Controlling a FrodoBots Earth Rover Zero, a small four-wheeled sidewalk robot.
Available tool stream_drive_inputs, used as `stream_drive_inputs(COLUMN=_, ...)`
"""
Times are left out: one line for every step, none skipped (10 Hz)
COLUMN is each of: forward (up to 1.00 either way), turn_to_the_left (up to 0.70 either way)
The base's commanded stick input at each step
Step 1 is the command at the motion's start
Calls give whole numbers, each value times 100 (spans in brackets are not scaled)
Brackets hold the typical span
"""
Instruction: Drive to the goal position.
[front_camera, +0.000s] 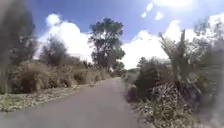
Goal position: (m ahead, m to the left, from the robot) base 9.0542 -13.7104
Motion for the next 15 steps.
stream_drive_inputs(forward=85, turn_to_the_left=0)
stream_drive_inputs(forward=85, turn_to_the_left=0)
stream_drive_inputs(forward=85, turn_to_the_left=0)
stream_drive_inputs(forward=85, turn_to_the_left=0)
stream_drive_inputs(forward=85, turn_to_the_left=0)
stream_drive_inputs(forward=85, turn_to_the_left=0)
stream_drive_inputs(forward=85, turn_to_the_left=0)
stream_drive_inputs(forward=85, turn_to_the_left=0)
stream_drive_inputs(forward=85, turn_to_the_left=0)
stream_drive_inputs(forward=85, turn_to_the_left=0)
stream_drive_inputs(forward=85, turn_to_the_left=0)
stream_drive_inputs(forward=85, turn_to_the_left=0)
stream_drive_inputs(forward=85, turn_to_the_left=0)
stream_drive_inputs(forward=85, turn_to_the_left=0)
stream_drive_inputs(forward=85, turn_to_the_left=0)
